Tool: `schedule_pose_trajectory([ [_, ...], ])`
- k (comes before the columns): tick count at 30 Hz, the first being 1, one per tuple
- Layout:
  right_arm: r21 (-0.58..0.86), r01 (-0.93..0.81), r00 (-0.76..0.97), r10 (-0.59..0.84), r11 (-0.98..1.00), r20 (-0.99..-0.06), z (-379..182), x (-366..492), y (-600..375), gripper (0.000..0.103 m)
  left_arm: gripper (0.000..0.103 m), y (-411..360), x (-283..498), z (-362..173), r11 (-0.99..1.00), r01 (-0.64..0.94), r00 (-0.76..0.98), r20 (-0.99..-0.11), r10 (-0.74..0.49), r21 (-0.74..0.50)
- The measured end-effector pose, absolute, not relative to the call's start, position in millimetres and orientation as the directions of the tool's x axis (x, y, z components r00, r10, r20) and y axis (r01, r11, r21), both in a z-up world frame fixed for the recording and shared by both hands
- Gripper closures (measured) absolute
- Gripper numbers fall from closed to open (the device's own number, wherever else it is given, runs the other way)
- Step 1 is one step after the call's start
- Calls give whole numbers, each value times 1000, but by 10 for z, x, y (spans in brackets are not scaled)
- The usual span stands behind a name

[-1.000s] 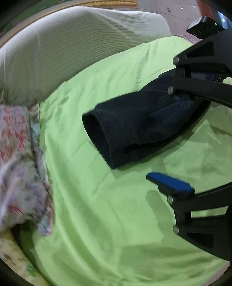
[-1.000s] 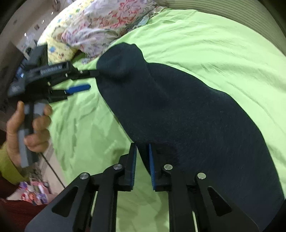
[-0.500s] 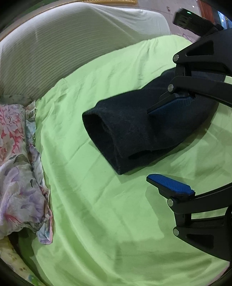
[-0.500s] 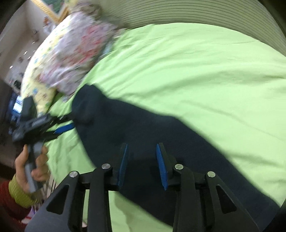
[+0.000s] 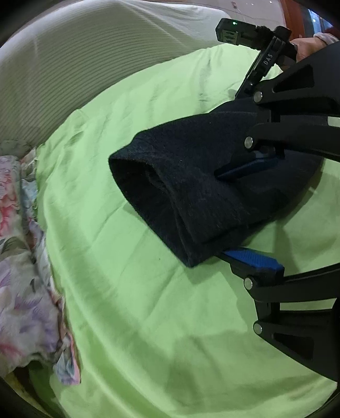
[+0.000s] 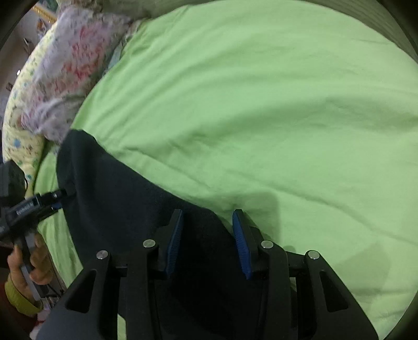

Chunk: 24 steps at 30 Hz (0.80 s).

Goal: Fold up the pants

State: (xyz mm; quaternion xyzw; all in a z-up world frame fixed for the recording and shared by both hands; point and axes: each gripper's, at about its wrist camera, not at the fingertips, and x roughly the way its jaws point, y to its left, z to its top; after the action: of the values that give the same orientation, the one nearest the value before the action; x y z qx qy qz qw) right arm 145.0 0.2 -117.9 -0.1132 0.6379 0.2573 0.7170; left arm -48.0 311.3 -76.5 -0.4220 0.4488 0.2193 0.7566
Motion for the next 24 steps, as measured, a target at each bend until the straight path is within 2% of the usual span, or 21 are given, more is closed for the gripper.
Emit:
schedule_pose_trajectory([
  [3,161,-528,57,223,834,-973,-1191,1429,36,62,54,3149,-429,-804,538,-712,507,-860,-48,-450],
  [8,154,-560,62,227,814,-972,-1130,1383,51,86,75,3209,-471,-783,513,-672,577,-812,-90,-534],
  [10,180,-548,60,253,817,-966,-1068,1392,12,89,82,3209,-541,-702,515,-637,618,-779,-104,-574],
  [14,239,-550,79,336,800,-939,-806,1326,-43,91,83,3200,-839,-395,485,-532,739,-660,-133,-694],
  [18,251,-577,130,390,777,-911,-552,1229,-58,92,83,3160,-1107,-162,476,-452,809,-572,-138,-754],
  [20,249,-575,144,396,779,-907,-544,1240,-47,92,83,3152,-1164,-134,481,-430,818,-555,-150,-764],
  [24,218,-570,150,362,792,-920,-725,1263,81,93,83,3232,-1216,-300,463,-457,804,-575,-150,-760],
])
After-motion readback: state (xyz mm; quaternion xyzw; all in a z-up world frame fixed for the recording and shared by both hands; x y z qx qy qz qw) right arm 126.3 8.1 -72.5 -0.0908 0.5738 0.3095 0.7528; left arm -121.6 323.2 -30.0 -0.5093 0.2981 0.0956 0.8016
